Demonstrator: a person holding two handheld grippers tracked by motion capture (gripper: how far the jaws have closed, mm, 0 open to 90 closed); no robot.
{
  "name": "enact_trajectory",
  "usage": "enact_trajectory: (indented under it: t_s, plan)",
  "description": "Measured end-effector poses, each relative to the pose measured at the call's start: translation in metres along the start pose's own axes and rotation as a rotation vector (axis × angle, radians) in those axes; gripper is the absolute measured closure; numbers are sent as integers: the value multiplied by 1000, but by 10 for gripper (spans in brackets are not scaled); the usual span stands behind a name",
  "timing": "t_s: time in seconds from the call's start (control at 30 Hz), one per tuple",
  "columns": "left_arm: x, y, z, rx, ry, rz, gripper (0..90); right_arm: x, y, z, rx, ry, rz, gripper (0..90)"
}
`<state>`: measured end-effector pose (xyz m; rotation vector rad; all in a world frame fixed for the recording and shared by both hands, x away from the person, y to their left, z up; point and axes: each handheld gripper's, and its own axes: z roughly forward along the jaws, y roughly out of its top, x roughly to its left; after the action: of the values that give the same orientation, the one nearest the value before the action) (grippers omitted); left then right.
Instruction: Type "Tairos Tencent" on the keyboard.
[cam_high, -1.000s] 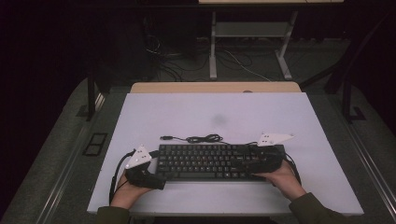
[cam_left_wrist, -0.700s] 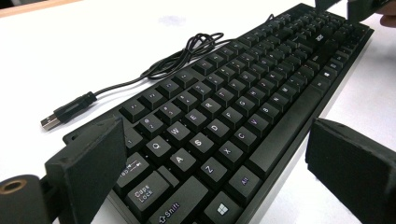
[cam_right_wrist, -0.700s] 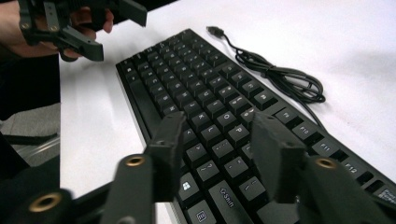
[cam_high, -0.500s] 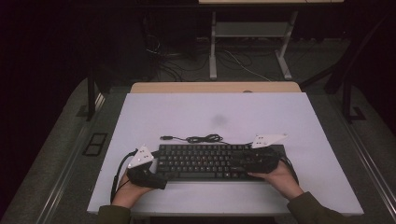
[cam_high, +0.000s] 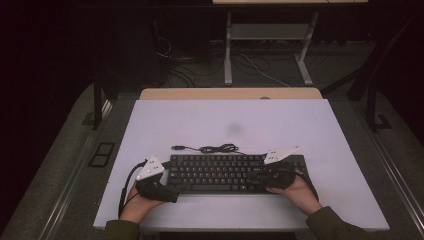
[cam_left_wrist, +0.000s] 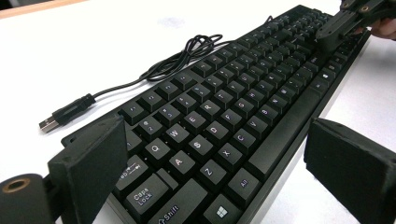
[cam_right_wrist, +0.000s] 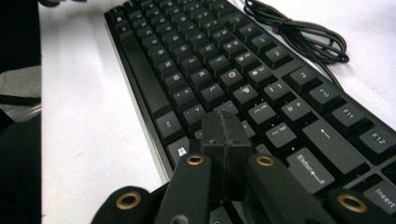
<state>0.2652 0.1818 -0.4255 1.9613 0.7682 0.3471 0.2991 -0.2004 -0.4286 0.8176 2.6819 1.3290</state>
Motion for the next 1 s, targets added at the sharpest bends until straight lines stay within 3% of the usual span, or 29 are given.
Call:
enact_trajectory:
  t_s: [1.0]
  plan:
    - [0, 1, -1, 2, 4, 10, 53, -2, -6, 5, 68, -45, -15, 894]
